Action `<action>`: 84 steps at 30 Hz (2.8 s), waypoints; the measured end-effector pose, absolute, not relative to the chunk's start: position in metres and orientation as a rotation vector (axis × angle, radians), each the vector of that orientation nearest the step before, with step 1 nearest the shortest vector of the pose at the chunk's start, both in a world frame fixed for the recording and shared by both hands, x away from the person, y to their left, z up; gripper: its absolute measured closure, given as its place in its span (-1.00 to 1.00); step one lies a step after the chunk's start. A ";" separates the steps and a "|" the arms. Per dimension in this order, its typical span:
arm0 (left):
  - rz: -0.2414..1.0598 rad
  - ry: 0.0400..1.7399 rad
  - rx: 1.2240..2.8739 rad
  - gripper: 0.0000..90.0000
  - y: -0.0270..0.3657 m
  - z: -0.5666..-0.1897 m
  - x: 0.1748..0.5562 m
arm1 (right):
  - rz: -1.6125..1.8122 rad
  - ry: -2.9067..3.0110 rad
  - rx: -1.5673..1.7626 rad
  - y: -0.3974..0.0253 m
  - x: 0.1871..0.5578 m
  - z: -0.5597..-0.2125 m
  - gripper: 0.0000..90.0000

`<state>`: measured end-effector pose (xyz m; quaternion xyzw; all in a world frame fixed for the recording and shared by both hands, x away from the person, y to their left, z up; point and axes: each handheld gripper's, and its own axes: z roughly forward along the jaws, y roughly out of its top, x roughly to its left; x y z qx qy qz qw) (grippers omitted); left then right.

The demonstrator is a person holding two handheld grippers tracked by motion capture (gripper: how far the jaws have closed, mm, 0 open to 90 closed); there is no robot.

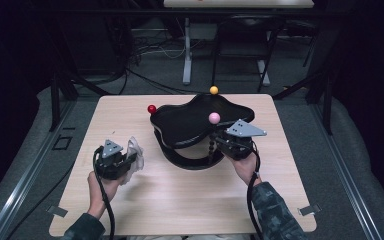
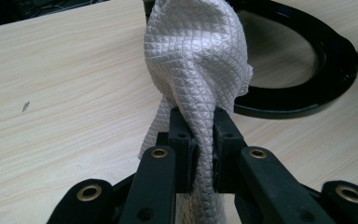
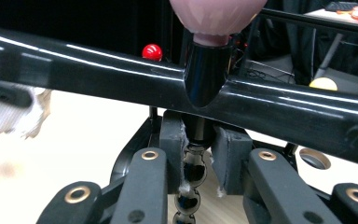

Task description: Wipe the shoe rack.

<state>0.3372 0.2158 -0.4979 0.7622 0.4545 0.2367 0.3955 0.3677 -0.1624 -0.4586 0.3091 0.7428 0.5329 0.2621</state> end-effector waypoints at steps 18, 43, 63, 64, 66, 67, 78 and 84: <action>0.626 1.254 1.929 0.80 0.197 -0.510 0.411 | 1.254 1.925 0.950 -0.161 0.361 -0.459 0.66; 0.565 1.183 1.983 0.81 0.176 -0.510 0.432 | 1.277 1.933 0.975 -0.161 0.366 -0.458 0.67; 0.539 0.964 1.999 0.81 0.153 -0.488 0.389 | 1.245 1.965 0.968 -0.159 0.366 -0.458 0.55; 0.537 0.954 2.001 0.81 0.152 -0.487 0.387 | 1.239 1.977 0.974 -0.160 0.366 -0.458 0.55; 0.532 0.935 1.998 0.81 0.150 -0.484 0.383 | 1.246 1.990 0.979 -0.161 0.366 -0.459 0.55; 0.530 0.925 1.997 0.81 0.149 -0.482 0.379 | 1.256 1.995 0.978 -0.162 0.366 -0.460 0.54; 0.519 0.816 2.011 0.81 0.141 -0.462 0.347 | 1.248 2.013 1.022 -0.164 0.366 -0.471 0.64; 0.520 0.755 2.028 0.81 0.136 -0.450 0.328 | 1.235 2.006 1.030 -0.163 0.366 -0.471 0.64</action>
